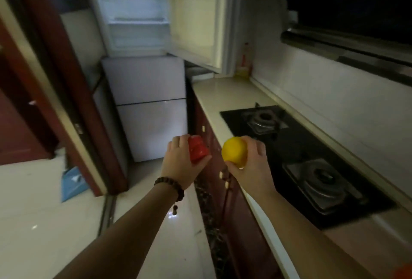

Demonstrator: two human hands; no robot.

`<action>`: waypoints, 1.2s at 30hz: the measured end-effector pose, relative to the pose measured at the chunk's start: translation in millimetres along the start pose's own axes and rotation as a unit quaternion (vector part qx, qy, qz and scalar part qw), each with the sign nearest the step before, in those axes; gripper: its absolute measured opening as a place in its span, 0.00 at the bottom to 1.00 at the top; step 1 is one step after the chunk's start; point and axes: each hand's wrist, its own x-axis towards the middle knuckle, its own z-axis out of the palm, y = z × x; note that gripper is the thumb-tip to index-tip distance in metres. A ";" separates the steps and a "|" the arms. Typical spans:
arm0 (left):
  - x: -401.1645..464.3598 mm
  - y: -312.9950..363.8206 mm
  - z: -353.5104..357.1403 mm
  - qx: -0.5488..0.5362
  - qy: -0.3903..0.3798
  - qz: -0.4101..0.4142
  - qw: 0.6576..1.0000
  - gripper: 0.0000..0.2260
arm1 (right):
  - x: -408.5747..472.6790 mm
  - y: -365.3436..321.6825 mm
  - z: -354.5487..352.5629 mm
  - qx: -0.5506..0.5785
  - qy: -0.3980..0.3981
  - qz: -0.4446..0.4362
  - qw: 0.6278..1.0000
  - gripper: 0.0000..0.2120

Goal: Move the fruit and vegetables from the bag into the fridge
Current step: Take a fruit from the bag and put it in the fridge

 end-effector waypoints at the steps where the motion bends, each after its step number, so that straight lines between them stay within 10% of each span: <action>1: 13.2 -16.7 -9.6 0.008 0.017 -0.005 1.000 0.32 | 13.9 -9.3 18.7 0.004 0.000 -0.014 1.000 0.34; 36: 546.3 -348.5 -111.6 0.051 0.130 -0.078 0.987 0.35 | 549.4 -142.1 413.5 0.042 0.021 -0.166 0.985 0.35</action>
